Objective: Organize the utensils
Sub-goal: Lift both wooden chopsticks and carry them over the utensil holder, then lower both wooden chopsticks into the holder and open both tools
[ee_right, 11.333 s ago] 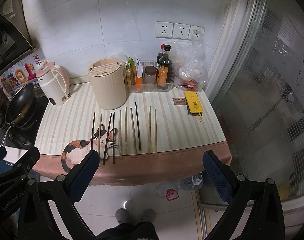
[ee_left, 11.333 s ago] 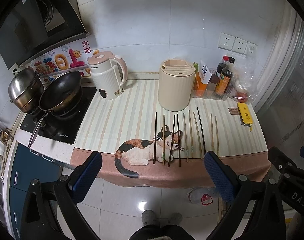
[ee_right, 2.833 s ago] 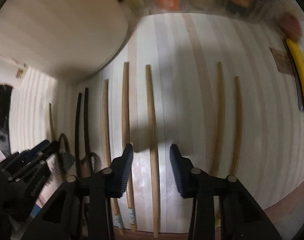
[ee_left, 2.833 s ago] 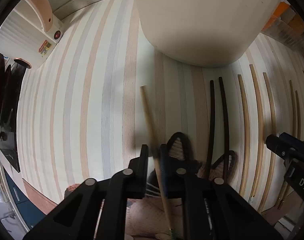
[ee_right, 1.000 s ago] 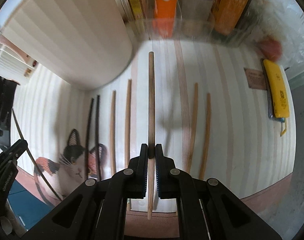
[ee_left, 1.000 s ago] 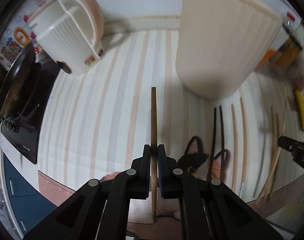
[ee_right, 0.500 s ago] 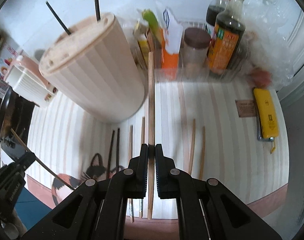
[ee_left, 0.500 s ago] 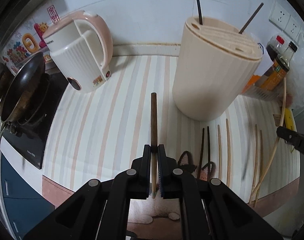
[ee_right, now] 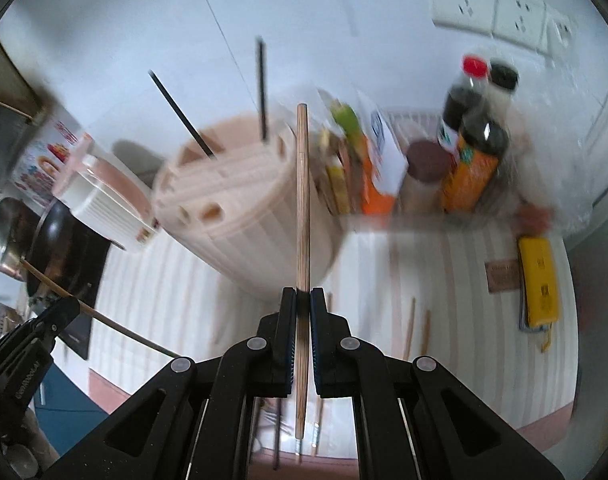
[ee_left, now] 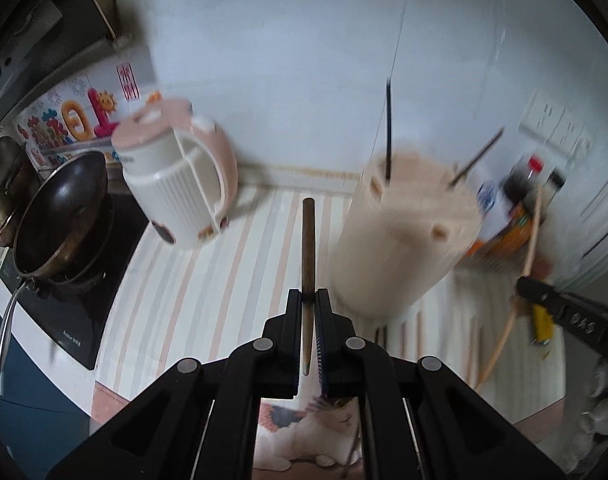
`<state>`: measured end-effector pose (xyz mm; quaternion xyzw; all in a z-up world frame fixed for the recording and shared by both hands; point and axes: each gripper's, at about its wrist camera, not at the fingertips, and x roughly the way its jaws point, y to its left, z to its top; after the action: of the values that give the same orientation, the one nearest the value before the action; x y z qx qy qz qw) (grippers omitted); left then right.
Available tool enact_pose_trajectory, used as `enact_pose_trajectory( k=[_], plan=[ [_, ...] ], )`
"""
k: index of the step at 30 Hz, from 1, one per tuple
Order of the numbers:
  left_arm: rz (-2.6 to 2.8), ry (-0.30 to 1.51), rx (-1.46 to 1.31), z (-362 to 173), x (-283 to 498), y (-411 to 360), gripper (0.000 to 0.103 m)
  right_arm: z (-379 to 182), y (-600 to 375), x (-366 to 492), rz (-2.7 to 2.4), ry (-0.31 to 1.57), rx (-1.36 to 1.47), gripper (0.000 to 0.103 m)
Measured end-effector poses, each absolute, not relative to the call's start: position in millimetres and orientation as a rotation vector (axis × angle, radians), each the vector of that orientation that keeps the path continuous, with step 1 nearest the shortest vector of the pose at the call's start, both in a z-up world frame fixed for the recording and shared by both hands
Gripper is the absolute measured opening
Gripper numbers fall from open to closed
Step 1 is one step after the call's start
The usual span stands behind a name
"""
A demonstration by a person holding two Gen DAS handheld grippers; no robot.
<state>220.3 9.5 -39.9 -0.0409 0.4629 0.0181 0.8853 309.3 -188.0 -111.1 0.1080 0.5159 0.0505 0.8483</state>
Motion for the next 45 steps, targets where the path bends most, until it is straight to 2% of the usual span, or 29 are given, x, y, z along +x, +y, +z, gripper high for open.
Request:
enact_pose_trajectory(
  k=[9, 19, 25, 32, 45],
  plan=[
    [0.029, 0.814, -0.189, 45, 237, 19, 0.004, -31, -172, 345, 0.159, 0.974, 0.204, 0.007],
    [0.005, 0.729, -0.313, 91, 286, 16, 0.004, 30, -168, 407, 0.124, 0.813, 0.219, 0.007],
    [0.018, 0.734, -0.382, 83, 321, 12, 0.004, 30, -171, 442, 0.094, 0.755, 0.239, 0.007],
    [0.025, 0.787, -0.407, 47, 352, 0, 0.004, 1, -175, 471, 0.084, 0.722, 0.273, 0.007],
    [-0.016, 0.951, -0.359, 10, 373, -13, 0.006, -48, -164, 488, 0.156, 0.852, 0.222, 0.007]
  ],
)
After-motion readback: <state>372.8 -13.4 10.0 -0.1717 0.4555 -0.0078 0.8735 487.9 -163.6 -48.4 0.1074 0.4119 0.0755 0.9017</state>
